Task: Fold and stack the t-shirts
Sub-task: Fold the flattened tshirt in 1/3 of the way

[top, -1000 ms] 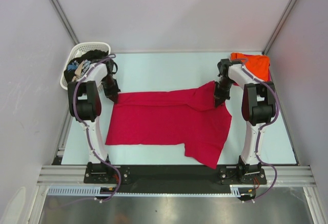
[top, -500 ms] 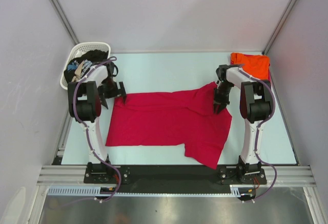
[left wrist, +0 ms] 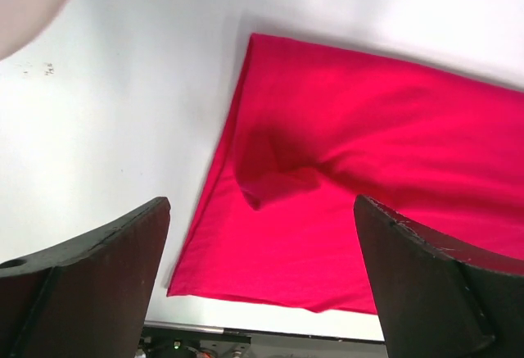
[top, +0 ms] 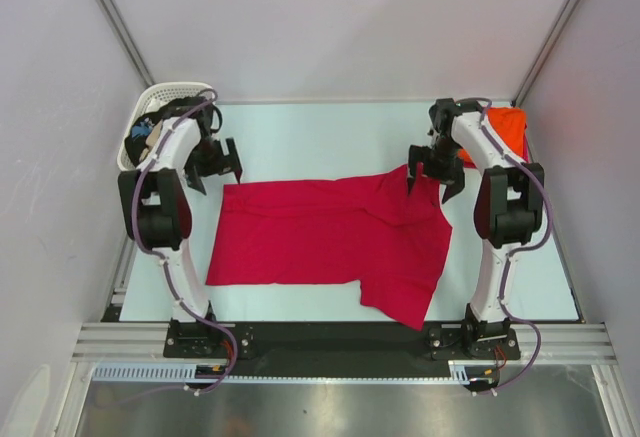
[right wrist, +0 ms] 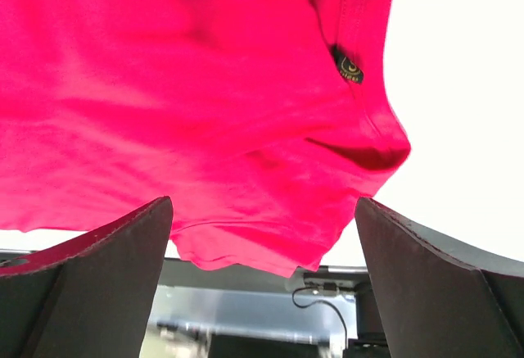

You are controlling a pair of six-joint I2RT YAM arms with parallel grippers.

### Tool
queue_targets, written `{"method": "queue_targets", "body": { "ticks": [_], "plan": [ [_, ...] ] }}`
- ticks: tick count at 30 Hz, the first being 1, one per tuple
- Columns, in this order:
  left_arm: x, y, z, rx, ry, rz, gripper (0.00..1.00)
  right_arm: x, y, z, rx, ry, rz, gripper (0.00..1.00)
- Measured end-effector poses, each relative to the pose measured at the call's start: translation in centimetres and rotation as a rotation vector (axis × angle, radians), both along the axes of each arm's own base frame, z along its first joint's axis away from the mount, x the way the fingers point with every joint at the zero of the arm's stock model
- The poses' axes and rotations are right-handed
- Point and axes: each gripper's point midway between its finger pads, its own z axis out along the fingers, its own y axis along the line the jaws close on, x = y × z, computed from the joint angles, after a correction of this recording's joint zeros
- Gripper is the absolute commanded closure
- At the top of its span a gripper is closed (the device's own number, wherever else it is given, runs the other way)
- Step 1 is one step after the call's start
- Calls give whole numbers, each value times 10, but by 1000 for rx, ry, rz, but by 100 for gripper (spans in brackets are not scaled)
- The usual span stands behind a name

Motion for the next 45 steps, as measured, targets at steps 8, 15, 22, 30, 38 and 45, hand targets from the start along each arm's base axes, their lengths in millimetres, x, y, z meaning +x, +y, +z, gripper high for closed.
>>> {"method": "queue_targets", "body": {
  "ticks": [8,15,22,30,38,45],
  "plan": [
    [9,-11,36,-61,-120,-13,100,21,3,34,21,-146,0,2],
    [28,-14,-9,-84,-41,-15,100,27,10,-1,24,-88,10,2],
    [25,-32,-27,-133,7,-68,100,25,17,-9,47,-72,21,5],
    [-6,-70,-45,-137,89,-169,100,18,20,-22,34,-45,35,8],
    [-15,-55,-54,-81,144,-149,100,6,-1,-58,-107,38,48,100],
    [-12,-51,-59,-60,162,-146,100,9,-13,-65,-189,30,55,100]
  ]
}}
